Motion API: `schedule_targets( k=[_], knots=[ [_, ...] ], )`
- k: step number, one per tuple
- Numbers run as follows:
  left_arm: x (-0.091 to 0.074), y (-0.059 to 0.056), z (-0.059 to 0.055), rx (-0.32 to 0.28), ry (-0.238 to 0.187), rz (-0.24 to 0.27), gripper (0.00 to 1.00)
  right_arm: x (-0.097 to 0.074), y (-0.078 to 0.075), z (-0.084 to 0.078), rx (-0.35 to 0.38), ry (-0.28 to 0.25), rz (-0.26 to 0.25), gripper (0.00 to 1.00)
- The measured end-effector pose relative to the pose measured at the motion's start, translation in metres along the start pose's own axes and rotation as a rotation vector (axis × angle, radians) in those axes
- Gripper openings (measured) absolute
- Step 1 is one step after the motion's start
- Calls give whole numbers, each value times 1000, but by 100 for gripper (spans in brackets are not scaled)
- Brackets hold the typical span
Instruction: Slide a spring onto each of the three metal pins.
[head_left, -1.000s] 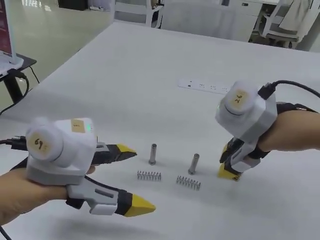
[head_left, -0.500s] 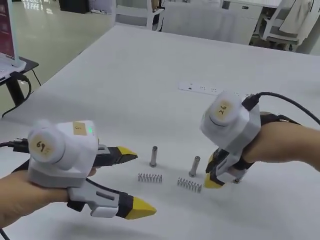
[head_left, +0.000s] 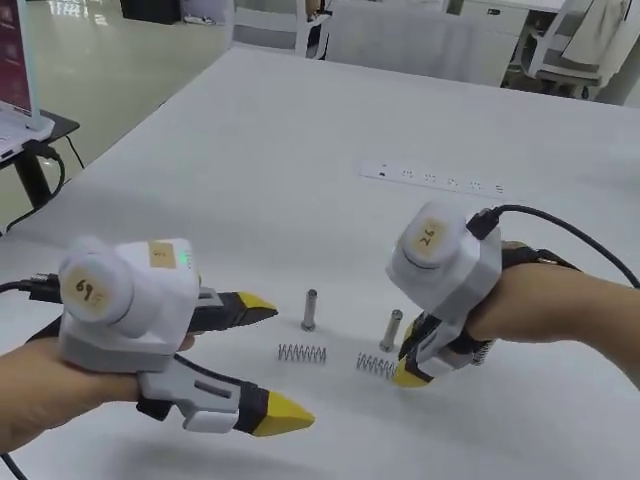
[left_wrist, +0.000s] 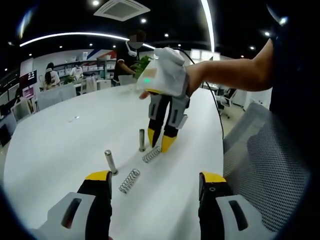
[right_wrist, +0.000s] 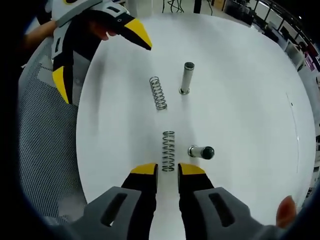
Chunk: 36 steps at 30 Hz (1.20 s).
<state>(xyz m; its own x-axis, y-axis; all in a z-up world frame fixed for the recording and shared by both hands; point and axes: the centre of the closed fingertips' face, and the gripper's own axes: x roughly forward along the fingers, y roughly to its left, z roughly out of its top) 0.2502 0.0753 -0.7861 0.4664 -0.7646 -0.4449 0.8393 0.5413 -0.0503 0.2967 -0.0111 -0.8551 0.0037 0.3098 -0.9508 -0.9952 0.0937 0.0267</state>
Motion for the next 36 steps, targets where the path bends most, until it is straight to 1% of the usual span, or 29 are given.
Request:
schedule_targets(
  k=[10, 11, 12, 20, 23, 28, 33, 36],
  knots=[
    [-1, 1, 0, -4, -1, 6, 66, 8, -1, -2, -18, 20, -17, 10],
    [-1, 1, 0, -4, -1, 6, 66, 7, -2, -1, -24, 14, -21, 9],
    [-1, 1, 0, -4, -2, 7, 66, 8, -2, -1, -16, 18, -21, 8],
    [-1, 0, 1, 1, 1, 5, 65, 6, -2, -2, -34, 13, -34, 8],
    [-1, -1, 1, 8, 6, -1, 65, 1, 1, -1, -31, 8, -34, 8],
    [1, -3, 3, 28, 19, -19, 63, -8, 5, -1, -42, 15, -33, 8],
    [1, -4, 9, 51, 26, -32, 61, -23, 12, 5, -46, -6, -20, 8],
    [3, -5, 14, 65, 29, -44, 60, -30, 16, 9, -45, -17, -14, 8]
  ],
)
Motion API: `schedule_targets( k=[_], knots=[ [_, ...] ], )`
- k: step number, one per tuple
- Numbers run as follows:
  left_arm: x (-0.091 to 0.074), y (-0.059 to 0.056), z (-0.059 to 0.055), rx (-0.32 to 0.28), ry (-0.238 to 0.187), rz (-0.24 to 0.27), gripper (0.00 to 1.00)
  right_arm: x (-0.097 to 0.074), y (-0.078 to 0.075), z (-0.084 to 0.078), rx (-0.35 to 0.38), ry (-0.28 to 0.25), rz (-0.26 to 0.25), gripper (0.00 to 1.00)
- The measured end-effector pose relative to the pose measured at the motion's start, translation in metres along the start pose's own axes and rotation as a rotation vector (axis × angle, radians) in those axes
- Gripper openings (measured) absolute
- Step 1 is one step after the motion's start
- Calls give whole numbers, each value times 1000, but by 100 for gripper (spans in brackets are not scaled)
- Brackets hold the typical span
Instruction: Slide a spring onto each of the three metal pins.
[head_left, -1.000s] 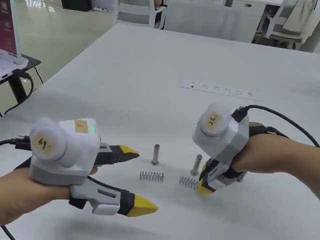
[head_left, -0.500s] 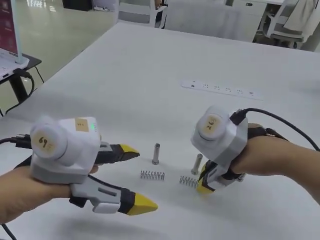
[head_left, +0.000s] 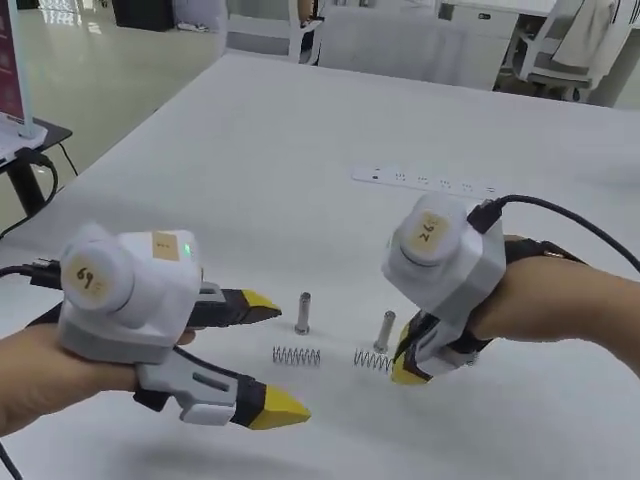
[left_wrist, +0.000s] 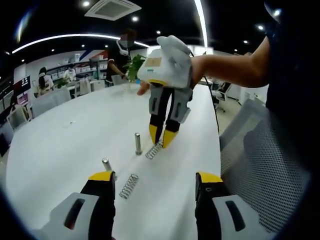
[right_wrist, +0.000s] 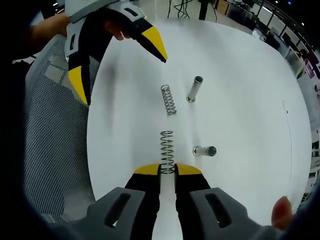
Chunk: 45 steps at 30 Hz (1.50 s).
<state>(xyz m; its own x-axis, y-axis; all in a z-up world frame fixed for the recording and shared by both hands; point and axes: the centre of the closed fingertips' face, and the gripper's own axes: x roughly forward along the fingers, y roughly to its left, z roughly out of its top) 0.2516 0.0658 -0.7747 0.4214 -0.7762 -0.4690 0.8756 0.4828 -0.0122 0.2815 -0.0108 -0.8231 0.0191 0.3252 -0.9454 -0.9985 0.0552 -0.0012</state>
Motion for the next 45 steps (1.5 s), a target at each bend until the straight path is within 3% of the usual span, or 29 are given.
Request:
schedule_targets(
  k=[14, 25, 45],
  knots=[
    [15, -9, 24, 76, 7, -55, 52, -21, 15, 14, -24, -20, 9, 8],
    [22, -13, 37, 119, -5, -77, 37, -36, 25, 28, -70, -35, 3, 8],
    [31, -20, 32, 163, -35, -83, 16, -41, 32, 32, -120, -29, 1, 8]
  ],
)
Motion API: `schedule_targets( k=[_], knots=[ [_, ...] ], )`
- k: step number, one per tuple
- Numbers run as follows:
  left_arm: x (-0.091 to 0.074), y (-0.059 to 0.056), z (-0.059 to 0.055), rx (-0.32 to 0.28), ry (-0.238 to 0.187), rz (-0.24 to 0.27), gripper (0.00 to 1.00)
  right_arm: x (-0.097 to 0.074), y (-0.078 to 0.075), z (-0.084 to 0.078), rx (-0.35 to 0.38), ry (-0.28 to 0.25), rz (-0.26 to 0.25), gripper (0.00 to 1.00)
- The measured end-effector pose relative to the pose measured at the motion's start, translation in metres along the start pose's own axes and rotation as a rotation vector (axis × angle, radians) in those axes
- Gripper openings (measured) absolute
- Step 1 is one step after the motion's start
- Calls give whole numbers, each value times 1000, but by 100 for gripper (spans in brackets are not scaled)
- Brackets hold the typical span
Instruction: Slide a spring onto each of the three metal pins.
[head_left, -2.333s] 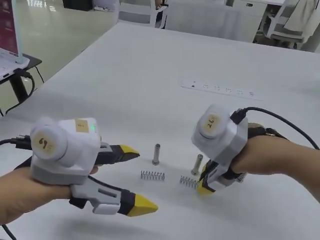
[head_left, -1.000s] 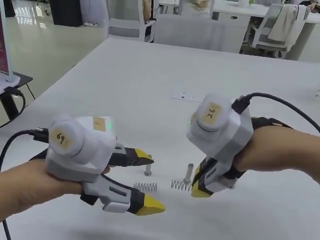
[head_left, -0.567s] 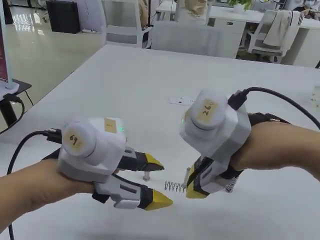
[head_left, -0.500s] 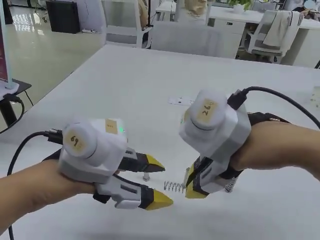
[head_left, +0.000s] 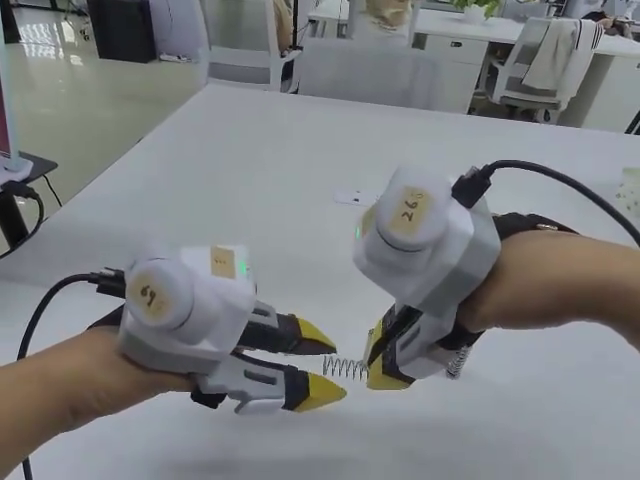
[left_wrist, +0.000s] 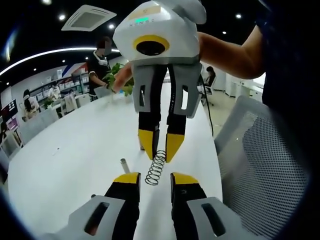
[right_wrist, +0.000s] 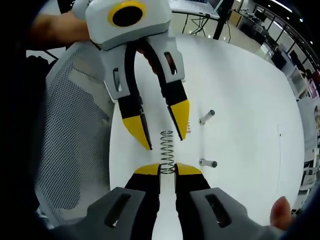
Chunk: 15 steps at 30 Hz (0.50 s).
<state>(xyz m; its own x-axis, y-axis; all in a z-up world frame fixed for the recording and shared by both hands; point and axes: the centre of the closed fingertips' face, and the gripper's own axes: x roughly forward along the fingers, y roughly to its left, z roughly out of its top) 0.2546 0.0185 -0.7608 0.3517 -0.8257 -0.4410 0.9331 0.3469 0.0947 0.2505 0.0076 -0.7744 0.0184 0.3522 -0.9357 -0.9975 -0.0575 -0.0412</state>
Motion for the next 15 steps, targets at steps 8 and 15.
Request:
schedule_targets(
  k=[8, 15],
  knots=[
    [1, 0, -1, 26, 0, 0, 8, 0, 1, -1, -15, 3, 2, 8],
    [2, -1, -1, 46, 3, -5, 4, 0, 2, -2, -21, 8, 7, 8]
  ],
)
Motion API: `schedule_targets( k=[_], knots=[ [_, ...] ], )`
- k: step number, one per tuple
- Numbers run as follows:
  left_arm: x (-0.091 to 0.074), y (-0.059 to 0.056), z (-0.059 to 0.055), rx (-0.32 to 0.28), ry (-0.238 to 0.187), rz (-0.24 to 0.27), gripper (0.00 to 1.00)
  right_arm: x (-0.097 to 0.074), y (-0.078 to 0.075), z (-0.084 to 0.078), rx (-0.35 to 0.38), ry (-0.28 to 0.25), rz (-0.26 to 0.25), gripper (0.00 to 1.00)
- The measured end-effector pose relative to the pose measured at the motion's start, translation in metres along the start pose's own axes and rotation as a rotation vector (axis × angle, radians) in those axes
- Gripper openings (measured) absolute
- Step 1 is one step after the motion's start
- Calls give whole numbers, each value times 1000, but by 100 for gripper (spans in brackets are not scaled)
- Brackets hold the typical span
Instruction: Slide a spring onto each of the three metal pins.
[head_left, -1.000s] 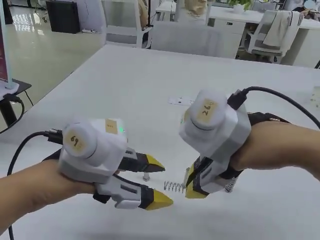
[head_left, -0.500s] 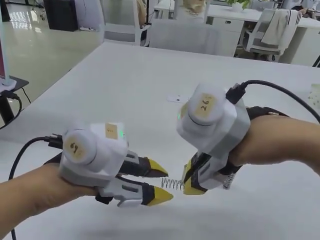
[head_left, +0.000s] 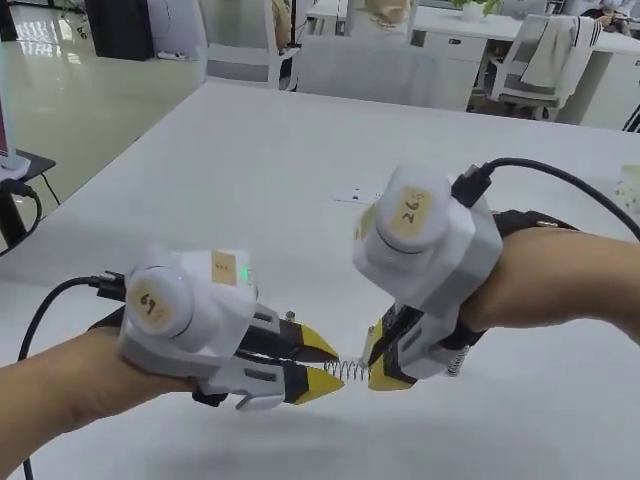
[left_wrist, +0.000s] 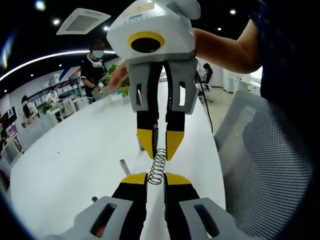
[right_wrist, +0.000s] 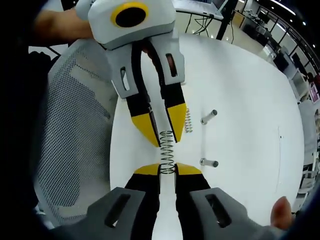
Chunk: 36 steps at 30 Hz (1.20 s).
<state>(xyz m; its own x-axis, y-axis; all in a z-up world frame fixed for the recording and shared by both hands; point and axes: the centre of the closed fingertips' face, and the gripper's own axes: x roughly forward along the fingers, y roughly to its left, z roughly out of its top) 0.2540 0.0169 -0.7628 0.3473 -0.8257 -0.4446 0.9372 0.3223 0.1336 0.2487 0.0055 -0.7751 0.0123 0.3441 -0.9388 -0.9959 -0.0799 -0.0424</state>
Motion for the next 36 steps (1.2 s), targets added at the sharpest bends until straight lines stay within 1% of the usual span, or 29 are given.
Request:
schedule_targets(
  k=[6, 11, 17, 26, 31, 36],
  knots=[
    [1, -1, -2, 18, 13, -2, 3, -3, 0, 1, -5, -4, 0, 8],
    [1, 0, -4, 23, 21, 0, 3, -7, 0, 6, -12, -12, -11, 8],
    [2, -2, -7, 26, 34, -5, 3, -17, 2, 17, -10, -53, -15, 8],
    [3, -3, -7, 31, 35, -8, 2, -23, 7, 31, -38, -83, -29, 8],
    [3, -3, -6, 29, 31, -6, 2, -24, 6, 33, -48, -86, -35, 8],
    [2, -3, -7, 31, 32, -8, 2, -23, 6, 31, -43, -85, -30, 8]
  ],
)
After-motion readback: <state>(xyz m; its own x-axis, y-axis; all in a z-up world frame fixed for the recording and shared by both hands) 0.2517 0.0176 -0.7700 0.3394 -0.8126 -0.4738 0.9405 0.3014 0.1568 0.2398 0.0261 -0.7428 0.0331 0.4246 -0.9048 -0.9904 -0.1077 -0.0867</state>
